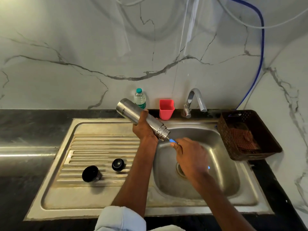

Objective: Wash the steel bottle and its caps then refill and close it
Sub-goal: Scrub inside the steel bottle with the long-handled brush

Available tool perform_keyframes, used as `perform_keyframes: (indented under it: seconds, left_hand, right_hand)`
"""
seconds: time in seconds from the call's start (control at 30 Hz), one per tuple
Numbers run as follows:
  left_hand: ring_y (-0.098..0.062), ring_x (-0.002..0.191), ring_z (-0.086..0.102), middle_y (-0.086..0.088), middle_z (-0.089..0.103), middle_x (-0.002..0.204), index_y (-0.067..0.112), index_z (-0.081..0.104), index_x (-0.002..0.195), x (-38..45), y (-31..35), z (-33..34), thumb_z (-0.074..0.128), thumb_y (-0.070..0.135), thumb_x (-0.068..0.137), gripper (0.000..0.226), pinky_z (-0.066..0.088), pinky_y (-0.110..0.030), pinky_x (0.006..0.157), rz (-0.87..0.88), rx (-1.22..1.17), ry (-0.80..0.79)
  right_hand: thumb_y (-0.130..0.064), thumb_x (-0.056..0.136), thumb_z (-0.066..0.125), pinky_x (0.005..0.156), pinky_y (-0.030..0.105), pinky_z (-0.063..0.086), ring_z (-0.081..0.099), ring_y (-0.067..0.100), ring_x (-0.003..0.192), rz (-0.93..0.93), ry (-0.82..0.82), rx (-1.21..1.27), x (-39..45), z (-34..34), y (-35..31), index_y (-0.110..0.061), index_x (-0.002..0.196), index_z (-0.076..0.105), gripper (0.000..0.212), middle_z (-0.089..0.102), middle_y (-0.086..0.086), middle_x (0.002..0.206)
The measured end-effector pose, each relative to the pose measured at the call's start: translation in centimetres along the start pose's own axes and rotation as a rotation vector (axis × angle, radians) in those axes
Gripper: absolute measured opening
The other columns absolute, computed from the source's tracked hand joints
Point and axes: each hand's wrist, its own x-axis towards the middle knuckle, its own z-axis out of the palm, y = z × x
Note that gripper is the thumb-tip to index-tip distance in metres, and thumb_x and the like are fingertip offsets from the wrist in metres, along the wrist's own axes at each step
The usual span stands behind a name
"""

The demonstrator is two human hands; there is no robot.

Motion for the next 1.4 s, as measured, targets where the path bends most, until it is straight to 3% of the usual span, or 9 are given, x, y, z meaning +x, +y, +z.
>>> perform_keyframes:
  seconds: [0.1, 0.27, 0.43, 0.57, 0.7, 0.87, 1.07, 1.17, 1.4]
  left_hand:
    - [-0.036, 0.079, 0.074, -0.020, 0.075, 0.098, 0.002, 0.068, 0.117, 0.2, -0.2, -0.5, 0.089, 0.020, 0.067, 0.058, 0.064, -0.055, 0.080, 0.020, 0.003, 0.014]
    - [-0.034, 0.081, 0.070, -0.020, 0.070, 0.095, -0.001, 0.065, 0.125, -0.3, 0.2, -1.8, 0.087, 0.028, 0.065, 0.069, 0.061, -0.046, 0.078, -0.052, 0.003, -0.094]
    - [-0.036, 0.081, 0.073, -0.023, 0.074, 0.098, -0.002, 0.064, 0.125, -1.3, -0.3, -0.5, 0.089, 0.027, 0.061, 0.074, 0.063, -0.055, 0.085, -0.053, -0.050, -0.043]
    - [-0.033, 0.076, 0.072, -0.020, 0.072, 0.092, -0.002, 0.064, 0.124, -0.7, -0.1, -0.4, 0.086, 0.023, 0.068, 0.066, 0.063, -0.048, 0.078, -0.043, -0.033, -0.043]
    - [-0.027, 0.070, 0.072, -0.017, 0.072, 0.088, 0.004, 0.065, 0.119, 0.2, 0.9, -1.5, 0.080, 0.024, 0.080, 0.046, 0.061, -0.037, 0.065, -0.056, -0.009, -0.036]
    - [-0.027, 0.066, 0.069, -0.017, 0.069, 0.086, 0.007, 0.066, 0.112, -0.4, -0.6, -1.6, 0.078, 0.028, 0.083, 0.038, 0.059, -0.036, 0.065, -0.109, 0.004, -0.069]
    - [-0.029, 0.073, 0.070, -0.017, 0.070, 0.092, 0.005, 0.066, 0.112, -0.4, -1.3, -0.4, 0.079, 0.027, 0.081, 0.040, 0.060, -0.042, 0.077, -0.082, 0.013, -0.087]
    - [-0.027, 0.075, 0.073, -0.015, 0.073, 0.092, 0.008, 0.065, 0.117, 0.6, 0.3, -0.7, 0.079, 0.028, 0.083, 0.042, 0.061, -0.044, 0.079, -0.058, 0.001, -0.058]
    - [-0.024, 0.066, 0.070, -0.010, 0.070, 0.076, 0.007, 0.065, 0.116, 0.6, 0.0, -2.6, 0.079, 0.029, 0.082, 0.043, 0.059, -0.036, 0.062, -0.089, -0.058, -0.010]
  right_hand:
    - [-0.049, 0.101, 0.056, 0.062, 0.032, 0.043, 0.063, 0.023, 0.069, 0.025, -0.053, 0.205, 0.3, 0.1, 0.1, -0.025, 0.090, 0.072, 0.031, 0.070, 0.000, 0.077]
    - [-0.047, 0.101, 0.060, 0.041, 0.019, 0.018, 0.023, 0.008, 0.042, 0.380, -0.791, 0.983, 2.6, -2.6, 3.4, -0.010, 0.085, 0.072, 0.042, 0.036, 0.000, 0.054]
    - [-0.057, 0.095, 0.060, 0.059, 0.036, 0.042, 0.057, 0.023, 0.064, -0.133, -0.146, 0.128, 1.6, -1.1, 1.0, -0.016, 0.077, 0.059, 0.045, 0.062, 0.002, 0.068]
    - [-0.053, 0.099, 0.053, 0.063, 0.037, 0.048, 0.062, 0.027, 0.075, -0.115, -0.115, 0.089, 2.5, -0.8, 0.8, -0.019, 0.080, 0.057, 0.039, 0.068, 0.002, 0.076]
    - [-0.039, 0.101, 0.063, 0.042, 0.021, 0.028, 0.033, 0.007, 0.038, 0.132, -0.538, 0.736, 3.1, -1.8, 4.0, -0.015, 0.066, 0.062, 0.043, 0.042, -0.003, 0.051]
    - [-0.047, 0.105, 0.048, 0.036, 0.017, 0.007, 0.012, 0.003, 0.039, 0.515, -1.110, 0.997, 4.1, -2.4, 5.7, -0.018, 0.075, 0.049, 0.042, 0.018, -0.007, 0.057]
    - [-0.043, 0.103, 0.051, 0.063, 0.035, 0.050, 0.060, 0.023, 0.070, 0.065, -0.239, 0.318, 3.6, -0.2, 1.7, -0.021, 0.096, 0.066, 0.027, 0.066, 0.000, 0.075]
    - [-0.046, 0.100, 0.051, 0.064, 0.036, 0.047, 0.060, 0.021, 0.069, -0.049, -0.104, 0.271, 2.5, 0.6, 3.6, -0.028, 0.086, 0.064, 0.026, 0.067, -0.005, 0.071]
    - [-0.037, 0.107, 0.051, 0.036, 0.017, 0.018, 0.022, 0.003, 0.039, 0.543, -0.907, 0.944, 3.8, -1.8, 5.4, -0.013, 0.092, 0.065, 0.031, 0.035, -0.006, 0.055]
